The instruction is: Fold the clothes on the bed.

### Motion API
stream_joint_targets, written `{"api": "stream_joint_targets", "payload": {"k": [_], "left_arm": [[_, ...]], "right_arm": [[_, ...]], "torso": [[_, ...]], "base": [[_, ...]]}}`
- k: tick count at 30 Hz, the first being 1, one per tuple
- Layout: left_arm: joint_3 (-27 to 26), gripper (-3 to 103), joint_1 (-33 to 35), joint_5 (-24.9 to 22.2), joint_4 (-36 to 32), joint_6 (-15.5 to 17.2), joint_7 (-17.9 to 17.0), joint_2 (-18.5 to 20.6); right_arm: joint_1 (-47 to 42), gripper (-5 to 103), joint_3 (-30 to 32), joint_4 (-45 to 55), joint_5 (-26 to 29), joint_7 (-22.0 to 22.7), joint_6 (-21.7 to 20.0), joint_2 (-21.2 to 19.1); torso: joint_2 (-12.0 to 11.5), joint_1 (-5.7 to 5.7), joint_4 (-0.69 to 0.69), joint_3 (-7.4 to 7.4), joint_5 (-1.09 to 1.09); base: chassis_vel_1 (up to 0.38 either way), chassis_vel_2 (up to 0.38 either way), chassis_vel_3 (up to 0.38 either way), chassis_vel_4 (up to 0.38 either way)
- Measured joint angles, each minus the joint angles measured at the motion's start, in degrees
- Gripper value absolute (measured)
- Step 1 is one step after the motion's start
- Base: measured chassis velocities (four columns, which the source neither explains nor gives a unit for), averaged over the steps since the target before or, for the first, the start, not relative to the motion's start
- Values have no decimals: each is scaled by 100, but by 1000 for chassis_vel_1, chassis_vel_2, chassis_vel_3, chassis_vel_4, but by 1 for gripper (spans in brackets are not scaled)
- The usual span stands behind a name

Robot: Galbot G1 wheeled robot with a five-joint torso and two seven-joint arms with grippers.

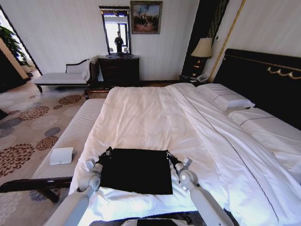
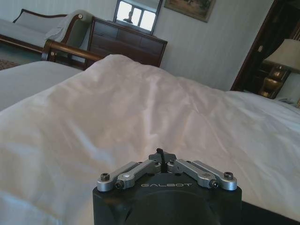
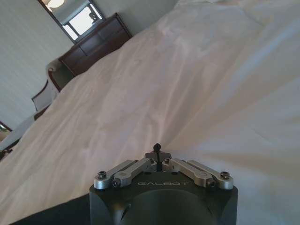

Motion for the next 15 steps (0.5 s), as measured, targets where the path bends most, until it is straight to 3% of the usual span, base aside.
{"api": "stream_joint_targets", "payload": {"k": [15], "left_arm": [[-596, 1, 399, -430, -1619, 37, -371, 456]], "right_arm": [[-223, 0, 392, 1719, -435, 154, 65, -381]], "torso": [[0, 0, 0, -1, 0]], "base": [[0, 0, 0, 0]]}}
